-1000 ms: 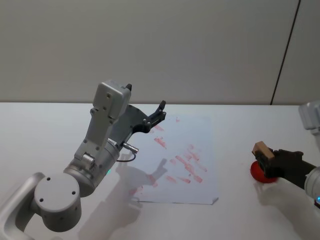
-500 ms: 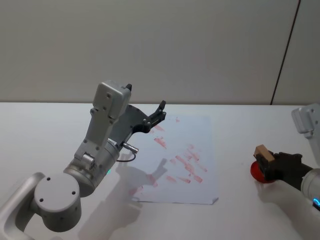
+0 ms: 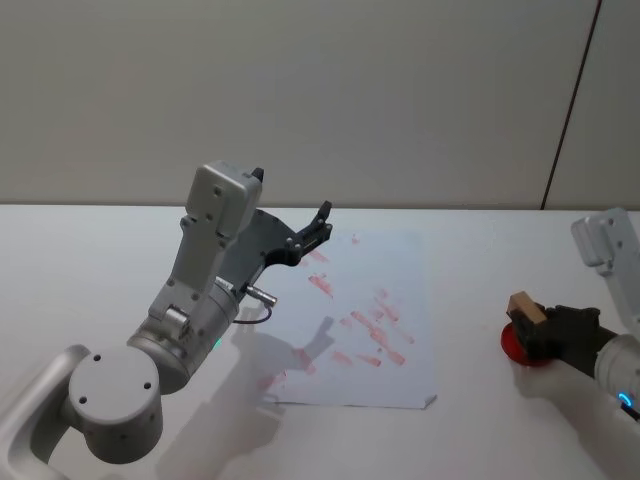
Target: Use the one hand to pick up the stamp and affix it onto the A4 paper.
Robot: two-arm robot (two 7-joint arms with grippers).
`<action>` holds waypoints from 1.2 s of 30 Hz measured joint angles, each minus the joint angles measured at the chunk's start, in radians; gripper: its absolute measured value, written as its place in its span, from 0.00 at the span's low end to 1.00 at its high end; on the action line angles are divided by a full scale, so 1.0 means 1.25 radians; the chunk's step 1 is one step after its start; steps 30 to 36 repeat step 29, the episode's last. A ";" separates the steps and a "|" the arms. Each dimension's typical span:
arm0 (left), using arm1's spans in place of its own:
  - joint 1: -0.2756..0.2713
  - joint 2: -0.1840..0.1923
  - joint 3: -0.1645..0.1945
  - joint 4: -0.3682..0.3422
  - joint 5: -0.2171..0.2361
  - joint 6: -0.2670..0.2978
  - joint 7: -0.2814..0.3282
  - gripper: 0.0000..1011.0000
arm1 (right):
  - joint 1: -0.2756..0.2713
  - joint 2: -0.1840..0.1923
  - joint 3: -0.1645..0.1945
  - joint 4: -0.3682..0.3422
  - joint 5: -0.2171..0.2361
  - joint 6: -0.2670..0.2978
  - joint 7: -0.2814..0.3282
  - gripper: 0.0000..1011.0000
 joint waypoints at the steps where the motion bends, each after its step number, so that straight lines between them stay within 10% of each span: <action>1: 0.000 0.000 0.000 0.000 0.000 0.000 0.000 0.99 | 0.000 0.000 0.000 0.000 0.000 0.000 0.000 0.23; 27: 0.000 0.000 0.000 0.000 0.000 0.000 0.000 0.99 | 0.012 -0.007 -0.004 0.016 -0.014 0.007 0.006 0.98; 36: 0.000 0.000 0.000 0.000 0.000 0.000 0.000 0.99 | 0.012 -0.007 -0.004 0.017 -0.014 0.007 0.006 0.99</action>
